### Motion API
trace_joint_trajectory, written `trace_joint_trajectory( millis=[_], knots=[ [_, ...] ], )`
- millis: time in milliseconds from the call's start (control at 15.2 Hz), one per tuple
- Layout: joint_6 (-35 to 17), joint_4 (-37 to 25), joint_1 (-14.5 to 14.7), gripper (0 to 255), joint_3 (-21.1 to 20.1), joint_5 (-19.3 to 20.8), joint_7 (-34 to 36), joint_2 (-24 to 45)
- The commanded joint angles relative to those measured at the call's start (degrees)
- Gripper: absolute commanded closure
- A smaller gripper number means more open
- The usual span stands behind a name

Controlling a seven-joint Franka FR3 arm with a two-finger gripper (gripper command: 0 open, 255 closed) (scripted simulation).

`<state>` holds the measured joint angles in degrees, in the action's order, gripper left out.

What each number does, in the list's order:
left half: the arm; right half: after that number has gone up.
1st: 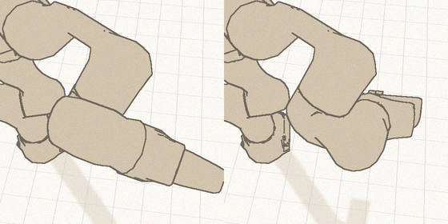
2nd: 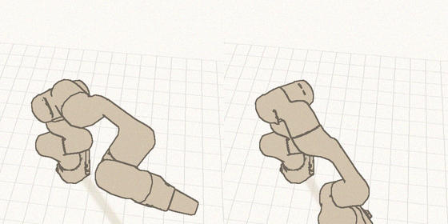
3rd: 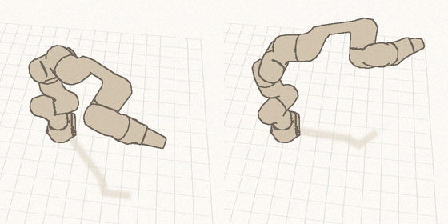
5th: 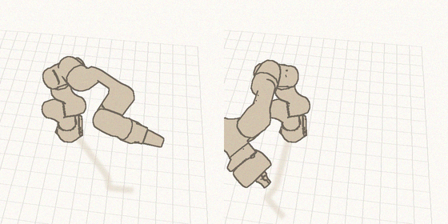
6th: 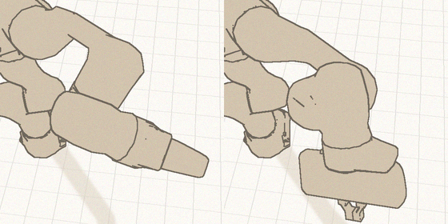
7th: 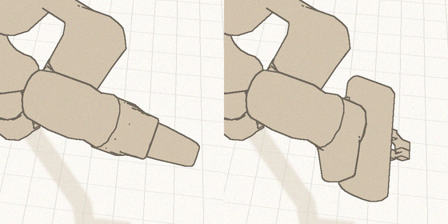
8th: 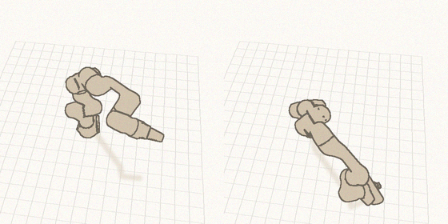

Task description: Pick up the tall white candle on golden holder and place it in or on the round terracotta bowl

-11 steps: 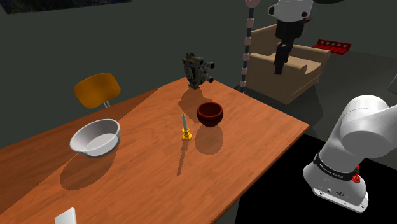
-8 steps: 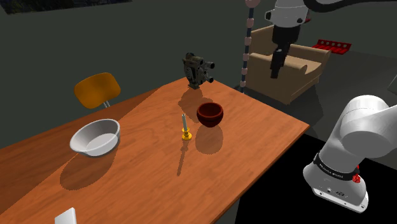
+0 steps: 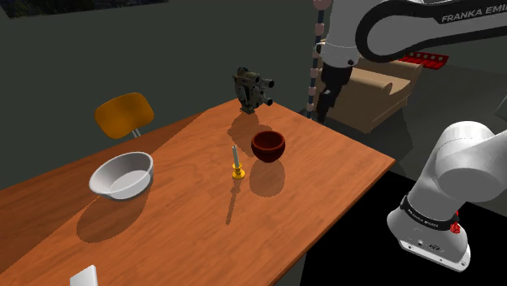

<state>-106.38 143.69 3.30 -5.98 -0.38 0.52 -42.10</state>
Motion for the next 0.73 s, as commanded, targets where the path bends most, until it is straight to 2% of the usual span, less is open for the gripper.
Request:
trace_joint_trajectory(
  millis=[0, 330, 660],
  knots=[
    [-5.6, 2.0, 0.5, 0, -1.1, -1.0, 1.3, 1.9],
    [-18.7, 4.2, 1.4, 0, -3.8, -2.8, 4.2, 9.1],
    [-31.6, 3.8, 1.6, 0, -6.8, -3.2, 7.5, 18.5]
  ],
)
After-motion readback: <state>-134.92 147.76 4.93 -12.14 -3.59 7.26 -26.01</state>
